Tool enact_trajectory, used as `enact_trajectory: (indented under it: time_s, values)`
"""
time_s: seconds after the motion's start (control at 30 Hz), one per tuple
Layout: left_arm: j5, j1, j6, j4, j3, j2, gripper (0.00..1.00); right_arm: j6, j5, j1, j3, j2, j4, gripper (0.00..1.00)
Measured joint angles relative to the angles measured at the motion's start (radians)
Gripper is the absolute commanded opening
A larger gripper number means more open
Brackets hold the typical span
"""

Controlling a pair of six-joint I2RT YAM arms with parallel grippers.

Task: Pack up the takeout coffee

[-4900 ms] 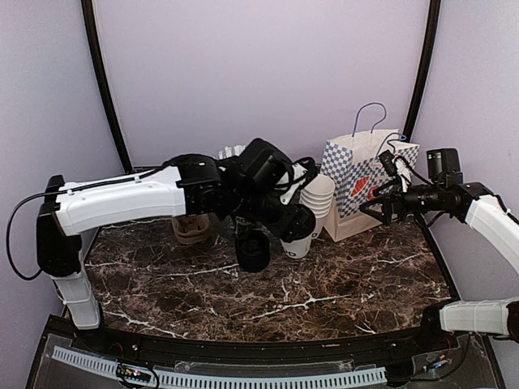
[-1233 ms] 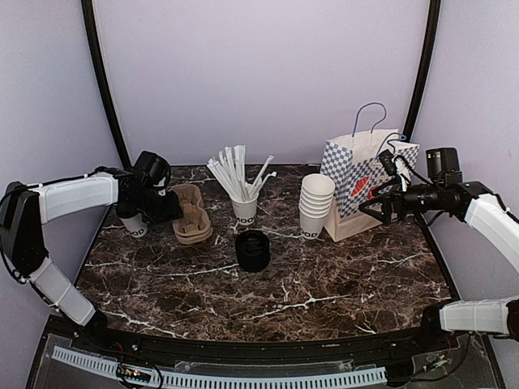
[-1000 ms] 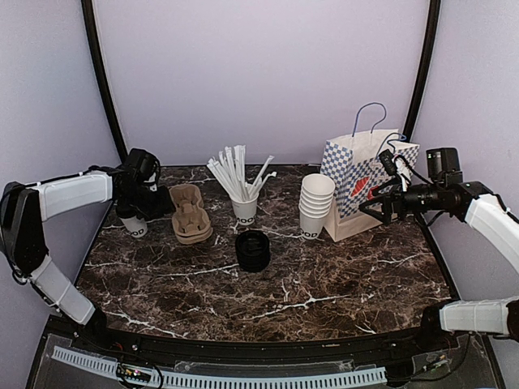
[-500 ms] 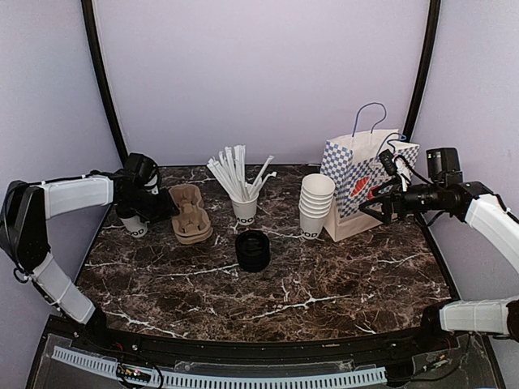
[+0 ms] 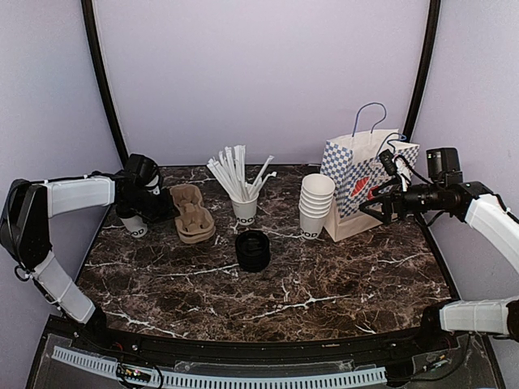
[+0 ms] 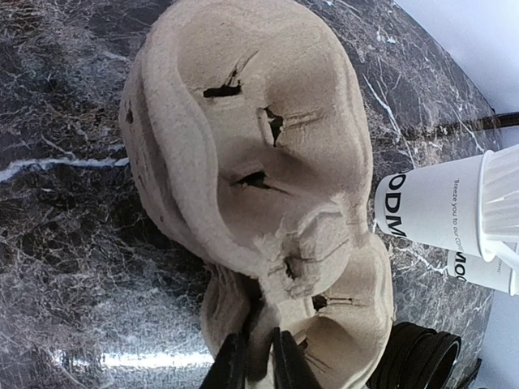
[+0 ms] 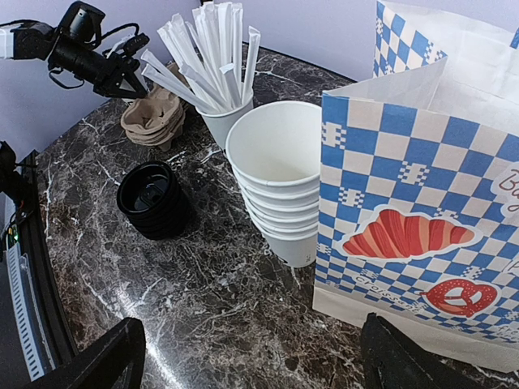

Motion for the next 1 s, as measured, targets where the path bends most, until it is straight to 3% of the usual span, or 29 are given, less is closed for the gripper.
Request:
enact_trajectory:
  time_s: [0.17,0.5,0.77,1.0]
  values:
    - [0.04,0.006,-0.011,0.023,-0.006,0.005,0.0,0.0,0.0,0.0,0.0,-0.002,0.0,0.93]
    - [0.069,0.012,-0.013,0.033,-0.005,-0.017,0.0,0.0,0.0,-0.006,0.008,-0.013,-0.015,0.93]
    - [0.12,0.012,0.078,0.031,0.086,-0.256,0.0,0.0,-0.008,-0.006,0.209,0.035,-0.081,0.93]
    - [0.29,0.012,0.154,-0.023,0.153,-0.458,0.0,-0.007,0.002,-0.006,0.362,0.093,-0.132,0.93]
